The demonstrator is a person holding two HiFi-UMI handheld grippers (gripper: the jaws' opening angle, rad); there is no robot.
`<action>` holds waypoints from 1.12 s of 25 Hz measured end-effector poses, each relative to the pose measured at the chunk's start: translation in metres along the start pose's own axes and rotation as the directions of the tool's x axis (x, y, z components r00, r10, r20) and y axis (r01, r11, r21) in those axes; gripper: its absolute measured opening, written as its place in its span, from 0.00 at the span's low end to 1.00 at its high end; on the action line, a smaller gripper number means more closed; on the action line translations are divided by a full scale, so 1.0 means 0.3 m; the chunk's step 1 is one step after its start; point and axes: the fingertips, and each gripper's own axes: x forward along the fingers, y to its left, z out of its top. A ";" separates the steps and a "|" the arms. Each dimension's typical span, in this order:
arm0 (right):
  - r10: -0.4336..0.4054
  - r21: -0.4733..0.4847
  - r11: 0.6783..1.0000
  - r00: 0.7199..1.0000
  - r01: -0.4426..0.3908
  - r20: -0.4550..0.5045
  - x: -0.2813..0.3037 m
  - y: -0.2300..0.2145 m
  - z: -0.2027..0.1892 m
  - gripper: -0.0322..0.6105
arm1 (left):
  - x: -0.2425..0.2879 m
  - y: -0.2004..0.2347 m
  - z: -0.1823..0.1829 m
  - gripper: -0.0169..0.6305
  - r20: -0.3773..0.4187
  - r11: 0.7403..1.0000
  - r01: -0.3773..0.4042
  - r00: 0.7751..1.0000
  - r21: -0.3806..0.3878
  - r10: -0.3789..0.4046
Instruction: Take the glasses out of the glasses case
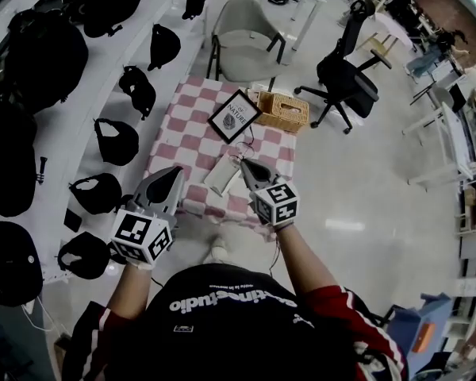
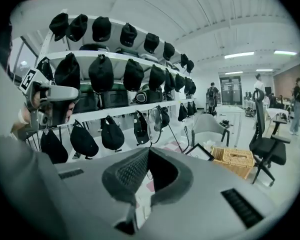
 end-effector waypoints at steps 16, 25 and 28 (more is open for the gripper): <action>-0.034 -0.125 0.990 0.978 0.061 0.207 -0.319 0.225 0.277 0.05 | -0.172 0.004 0.081 0.04 0.080 1.000 0.008 0.997 0.026 -0.010; -0.086 -0.142 0.981 0.957 0.129 0.277 -0.505 0.332 0.325 0.05 | -0.317 0.010 0.173 0.04 0.148 0.998 -0.013 0.989 0.063 0.004; -0.103 -0.145 0.978 0.952 0.150 0.289 -0.565 0.371 0.327 0.05 | -0.356 -0.018 0.176 0.04 0.152 0.998 0.004 0.988 0.061 -0.013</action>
